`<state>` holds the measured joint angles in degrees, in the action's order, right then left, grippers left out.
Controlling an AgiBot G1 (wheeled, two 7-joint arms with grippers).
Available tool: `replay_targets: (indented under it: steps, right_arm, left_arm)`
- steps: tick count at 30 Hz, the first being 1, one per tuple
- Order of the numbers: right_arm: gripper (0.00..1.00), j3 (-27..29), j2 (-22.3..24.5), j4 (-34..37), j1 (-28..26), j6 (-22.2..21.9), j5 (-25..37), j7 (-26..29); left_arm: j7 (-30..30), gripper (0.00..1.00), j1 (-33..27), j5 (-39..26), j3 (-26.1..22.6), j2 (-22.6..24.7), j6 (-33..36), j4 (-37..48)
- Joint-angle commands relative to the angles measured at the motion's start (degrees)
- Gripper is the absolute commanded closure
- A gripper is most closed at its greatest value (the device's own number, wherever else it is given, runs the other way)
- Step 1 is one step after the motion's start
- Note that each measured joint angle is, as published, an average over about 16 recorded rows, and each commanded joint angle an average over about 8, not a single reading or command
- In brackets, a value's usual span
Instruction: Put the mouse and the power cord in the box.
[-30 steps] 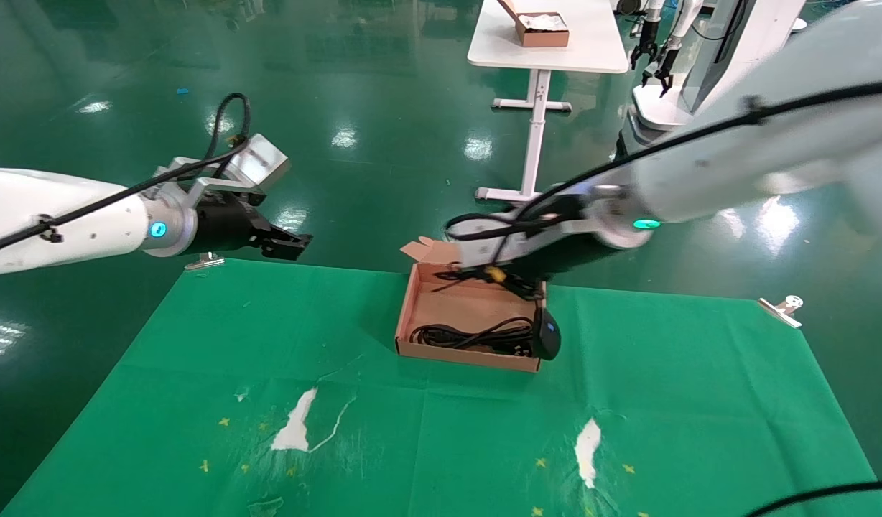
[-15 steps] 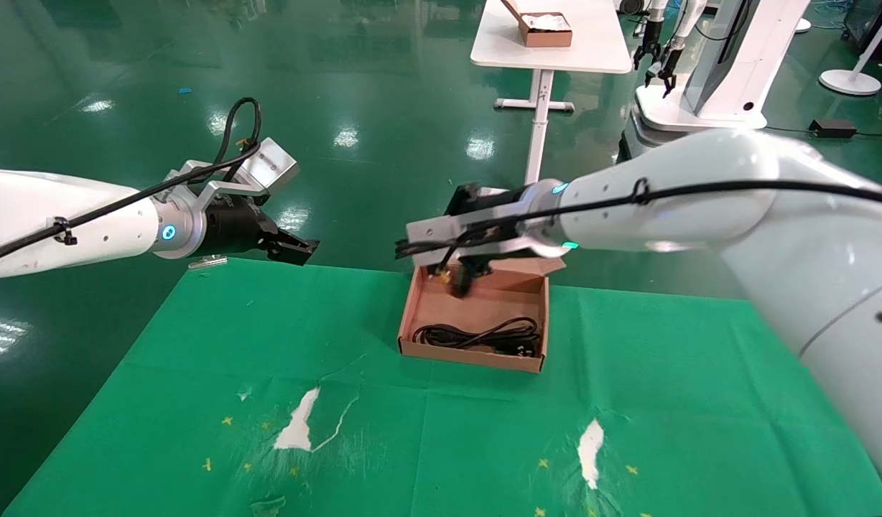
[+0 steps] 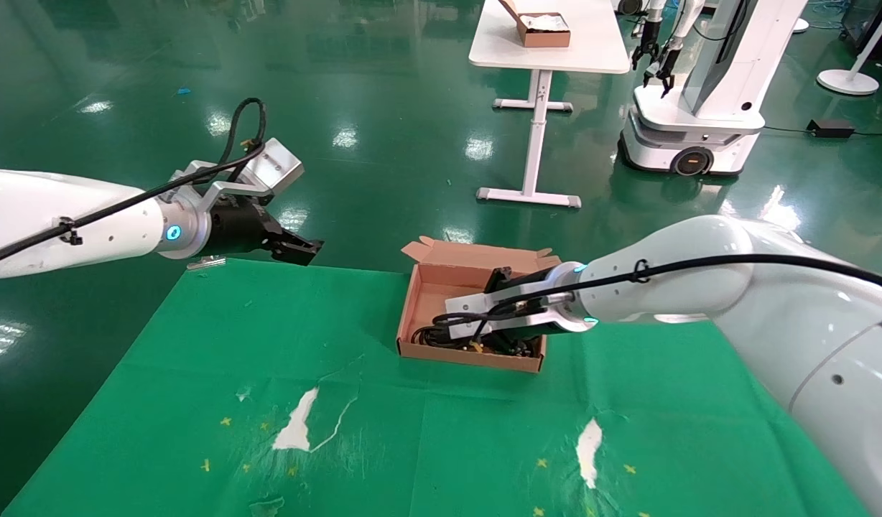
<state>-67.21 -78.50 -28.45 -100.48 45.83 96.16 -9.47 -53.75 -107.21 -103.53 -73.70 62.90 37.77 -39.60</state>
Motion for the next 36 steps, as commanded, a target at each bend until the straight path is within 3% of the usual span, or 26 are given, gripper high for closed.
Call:
replay_targets:
  steps: [1, 22, 36]
  right_arm:
    - [0.00, -0.35, -0.01, 0.41, 0.19, -0.13, -0.05, 0.09]
    - [0.00, 1.31, 0.55, -1.31, 0.00, 0.89, -0.36, 0.00]
    - [0.00, 11.55, 9.34, -10.30, 7.96, 8.86, -11.41, 4.13]
  left_arm:
    - [0.01, 0.00, 0.00, 0.04, 0.01, -0.02, 0.00, 0.02]
    - [0.00, 0.00, 0.05, -0.02, -0.01, 0.09, -0.03, -0.04]
    - [0.00, 0.00, 0.05, -0.01, -0.02, 0.10, -0.03, -0.04]
